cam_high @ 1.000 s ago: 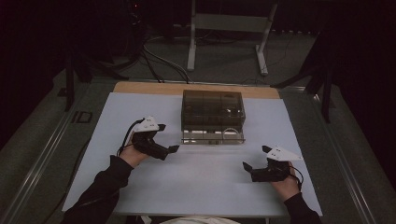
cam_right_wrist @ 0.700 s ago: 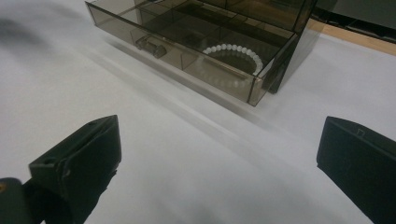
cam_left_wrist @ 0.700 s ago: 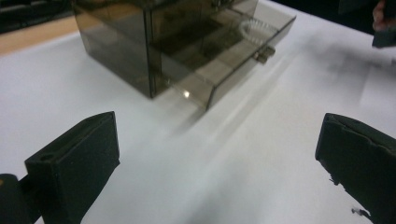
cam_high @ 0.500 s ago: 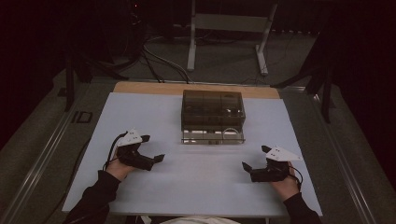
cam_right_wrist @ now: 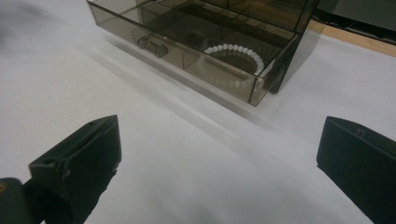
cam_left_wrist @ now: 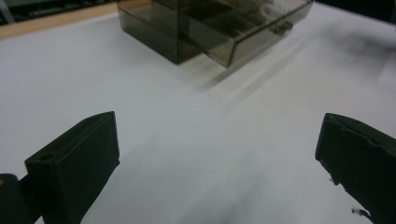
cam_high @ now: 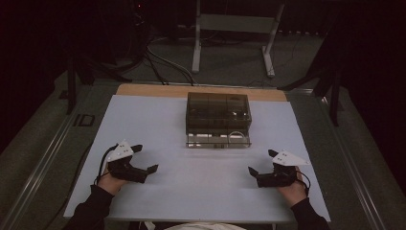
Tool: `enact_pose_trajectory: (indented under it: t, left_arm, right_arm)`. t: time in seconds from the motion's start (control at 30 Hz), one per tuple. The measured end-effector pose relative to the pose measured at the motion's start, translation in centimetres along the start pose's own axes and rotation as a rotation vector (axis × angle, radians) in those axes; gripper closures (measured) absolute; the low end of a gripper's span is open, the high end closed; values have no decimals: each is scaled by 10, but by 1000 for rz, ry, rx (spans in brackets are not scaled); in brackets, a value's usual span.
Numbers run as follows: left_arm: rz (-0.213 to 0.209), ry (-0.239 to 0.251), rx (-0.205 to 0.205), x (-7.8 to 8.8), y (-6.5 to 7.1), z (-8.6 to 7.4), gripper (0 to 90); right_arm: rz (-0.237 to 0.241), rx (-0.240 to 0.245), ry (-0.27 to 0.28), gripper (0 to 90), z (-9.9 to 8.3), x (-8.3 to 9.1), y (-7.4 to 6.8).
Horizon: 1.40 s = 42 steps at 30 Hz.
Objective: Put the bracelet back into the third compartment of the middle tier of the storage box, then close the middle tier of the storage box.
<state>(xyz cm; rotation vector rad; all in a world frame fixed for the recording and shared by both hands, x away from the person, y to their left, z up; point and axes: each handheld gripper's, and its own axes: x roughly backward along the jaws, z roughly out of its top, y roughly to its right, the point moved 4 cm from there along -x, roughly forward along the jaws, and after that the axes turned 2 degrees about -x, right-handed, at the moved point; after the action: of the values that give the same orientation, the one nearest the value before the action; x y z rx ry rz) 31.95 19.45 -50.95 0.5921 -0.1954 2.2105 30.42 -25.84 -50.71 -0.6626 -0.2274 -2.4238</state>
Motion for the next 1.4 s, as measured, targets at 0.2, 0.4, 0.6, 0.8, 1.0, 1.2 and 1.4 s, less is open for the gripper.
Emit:
enact_pose_trajectory:
  t: [0.2, 0.4, 0.6, 0.8, 1.0, 1.2, 1.4]
  left_arm:
    - [23, 21, 11, 5, -6, -3, 10]
    - [23, -12, 13, 1, -7, -10, 10]
    - [15, -9, 8, 1, -3, -9, 10]
    - [25, 9, 13, 4, 0, -7, 10]
    - [24, 6, 11, 5, 1, -7, 10]
    - [26, -2, 14, 3, 1, -8, 10]
    - [24, 0, 16, 3, 1, -8, 10]
  right_arm:
    - [2, 4, -3, 0, 0, -1, -1]
    - [-1, 6, 2, 0, 1, 1, -1]
    - [-3, 17, 16, 0, 5, 3, -1]
    - [-4, 22, 26, 0, 7, 5, -2]
    - [1, 25, 25, 0, 9, 5, -3]
    - [1, 30, 34, 0, 14, 7, -6]
    - [-9, 32, 43, 0, 21, 9, -8]
